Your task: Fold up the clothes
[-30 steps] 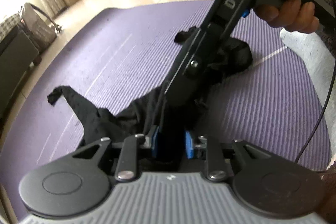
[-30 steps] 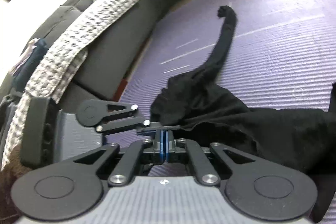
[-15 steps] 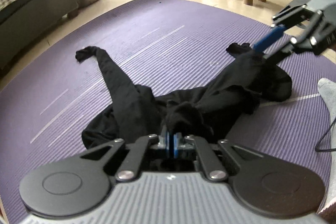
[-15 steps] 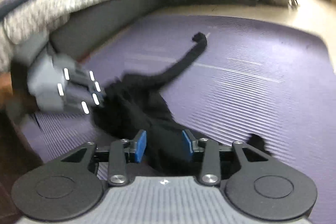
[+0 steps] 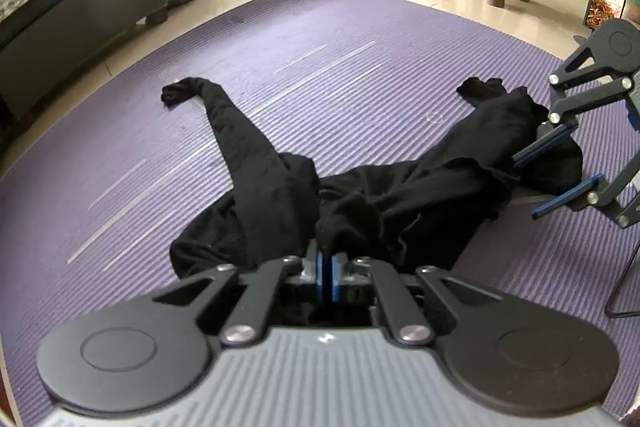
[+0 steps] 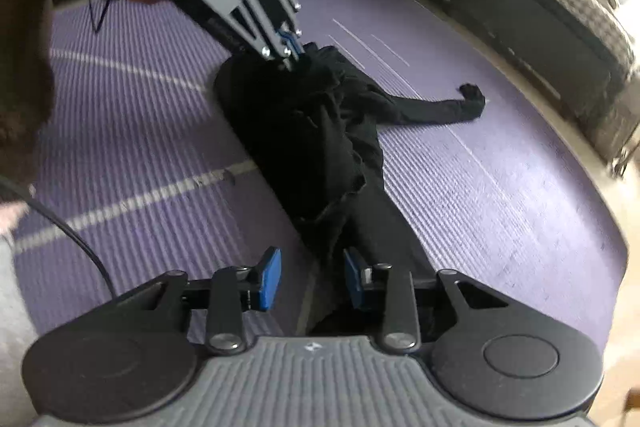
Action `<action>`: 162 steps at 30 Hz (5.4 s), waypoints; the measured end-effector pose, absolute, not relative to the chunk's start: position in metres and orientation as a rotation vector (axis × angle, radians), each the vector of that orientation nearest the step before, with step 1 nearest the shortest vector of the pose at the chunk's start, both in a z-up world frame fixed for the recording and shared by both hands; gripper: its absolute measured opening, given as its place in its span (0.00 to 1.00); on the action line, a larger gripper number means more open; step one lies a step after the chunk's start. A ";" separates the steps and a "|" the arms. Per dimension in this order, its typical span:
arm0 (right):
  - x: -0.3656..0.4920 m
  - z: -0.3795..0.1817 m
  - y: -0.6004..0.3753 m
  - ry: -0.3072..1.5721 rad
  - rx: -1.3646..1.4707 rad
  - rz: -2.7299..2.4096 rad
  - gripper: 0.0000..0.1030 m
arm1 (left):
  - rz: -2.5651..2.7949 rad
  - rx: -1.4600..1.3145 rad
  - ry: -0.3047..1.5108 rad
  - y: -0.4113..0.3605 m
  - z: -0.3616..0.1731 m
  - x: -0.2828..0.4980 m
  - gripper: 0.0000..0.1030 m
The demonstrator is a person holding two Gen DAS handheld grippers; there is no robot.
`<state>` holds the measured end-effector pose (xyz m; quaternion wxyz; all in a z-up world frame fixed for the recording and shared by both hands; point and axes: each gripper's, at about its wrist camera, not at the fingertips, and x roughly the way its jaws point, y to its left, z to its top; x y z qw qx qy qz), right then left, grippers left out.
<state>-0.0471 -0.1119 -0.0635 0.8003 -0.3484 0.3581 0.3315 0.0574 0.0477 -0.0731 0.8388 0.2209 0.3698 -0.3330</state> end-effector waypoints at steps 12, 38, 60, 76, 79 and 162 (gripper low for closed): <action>-0.024 -0.032 -0.140 0.731 -0.494 0.595 0.00 | -0.620 0.405 0.738 0.057 -0.061 0.060 0.03; -0.015 -0.059 -0.105 0.711 -0.595 0.591 0.26 | -0.519 0.366 0.734 0.066 -0.045 0.063 0.04; -0.030 0.068 -0.147 0.411 -0.304 0.356 0.01 | -0.417 0.309 0.422 0.064 0.041 0.031 0.04; -0.103 0.274 -0.154 0.021 -0.392 0.209 0.01 | -0.314 0.365 0.028 0.049 0.249 -0.054 0.04; -0.125 0.302 -0.154 -0.025 -0.419 0.197 0.01 | -0.310 0.381 -0.002 0.047 0.275 -0.073 0.04; 0.156 -0.040 -0.159 0.935 -0.279 0.192 0.42 | -0.180 0.177 1.076 0.052 -0.055 0.232 0.88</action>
